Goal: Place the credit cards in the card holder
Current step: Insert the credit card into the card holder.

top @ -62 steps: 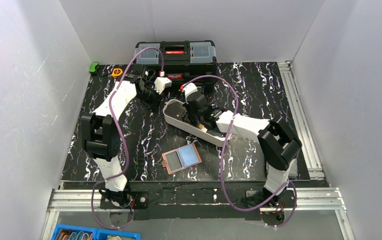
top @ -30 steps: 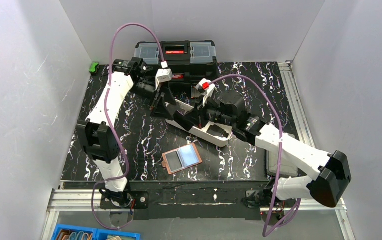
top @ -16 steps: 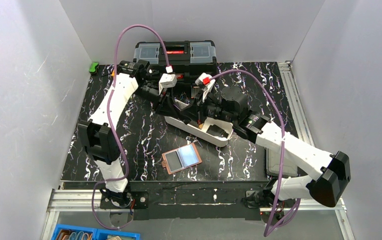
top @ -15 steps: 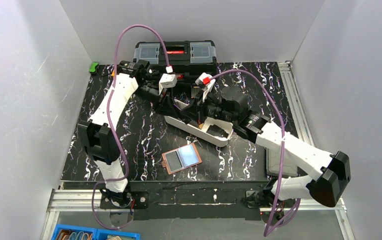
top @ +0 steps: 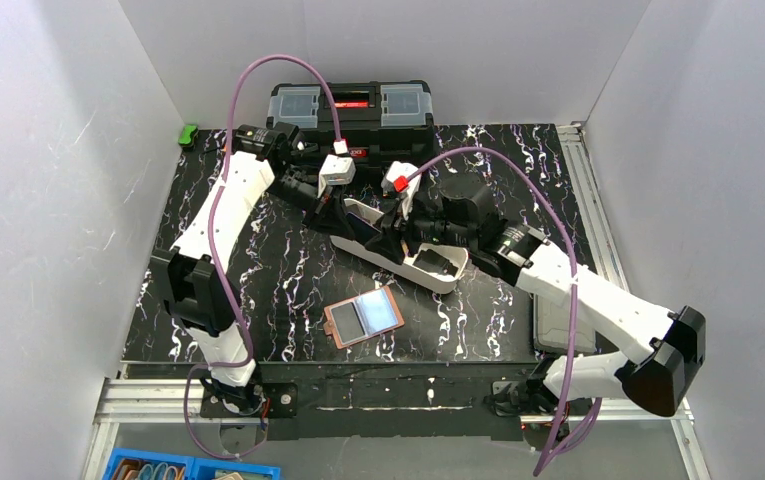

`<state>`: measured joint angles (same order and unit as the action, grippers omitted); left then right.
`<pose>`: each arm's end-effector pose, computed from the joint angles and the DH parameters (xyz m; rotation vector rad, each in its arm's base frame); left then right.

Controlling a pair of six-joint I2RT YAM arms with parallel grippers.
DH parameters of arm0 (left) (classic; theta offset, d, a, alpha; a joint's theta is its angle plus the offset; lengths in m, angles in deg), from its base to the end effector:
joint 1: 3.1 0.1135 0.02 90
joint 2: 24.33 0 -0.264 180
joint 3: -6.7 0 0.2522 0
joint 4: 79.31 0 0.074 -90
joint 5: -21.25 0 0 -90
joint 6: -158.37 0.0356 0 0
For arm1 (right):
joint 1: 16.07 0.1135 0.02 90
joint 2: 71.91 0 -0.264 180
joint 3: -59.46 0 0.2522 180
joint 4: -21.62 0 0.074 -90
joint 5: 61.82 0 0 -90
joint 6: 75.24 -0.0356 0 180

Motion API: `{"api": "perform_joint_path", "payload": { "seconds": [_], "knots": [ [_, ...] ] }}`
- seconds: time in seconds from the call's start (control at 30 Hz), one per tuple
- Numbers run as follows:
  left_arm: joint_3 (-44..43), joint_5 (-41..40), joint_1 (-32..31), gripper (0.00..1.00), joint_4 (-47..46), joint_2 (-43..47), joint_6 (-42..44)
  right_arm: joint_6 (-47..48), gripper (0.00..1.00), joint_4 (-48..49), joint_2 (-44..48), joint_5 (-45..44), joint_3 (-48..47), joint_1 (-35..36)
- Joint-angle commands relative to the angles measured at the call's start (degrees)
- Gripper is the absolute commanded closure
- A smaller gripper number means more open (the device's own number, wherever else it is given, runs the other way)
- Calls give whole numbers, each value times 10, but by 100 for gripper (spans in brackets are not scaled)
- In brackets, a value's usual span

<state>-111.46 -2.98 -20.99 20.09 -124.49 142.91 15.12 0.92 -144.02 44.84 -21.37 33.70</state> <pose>0.2942 -0.1291 0.3637 1.6693 1.4512 -1.1786 0.1820 0.2310 0.3805 -0.9795 1.5779 0.8697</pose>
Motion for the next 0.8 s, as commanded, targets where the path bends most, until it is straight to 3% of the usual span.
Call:
{"api": "perform_joint_path", "payload": {
  "seconds": [0.0,0.23,0.37,0.53,0.67,0.77],
  "knots": [
    [10,-1,-14,100,108,44,16,101,39,-60,-7,76,-62,-7],
    [12,-15,-31,100,108,56,24,121,58,-114,-46,137,-122,-8],
    [3,-14,-31,100,108,59,21,108,59,-111,-47,149,-109,-8],
    [7,-16,-32,100,108,63,19,99,69,-110,-40,145,-91,-8],
    [3,-16,-32,100,107,61,13,90,95,-113,-49,135,-101,-8],
    [-16,-14,-32,92,107,47,-17,84,99,-134,-66,132,-124,-8]
  ]
}}
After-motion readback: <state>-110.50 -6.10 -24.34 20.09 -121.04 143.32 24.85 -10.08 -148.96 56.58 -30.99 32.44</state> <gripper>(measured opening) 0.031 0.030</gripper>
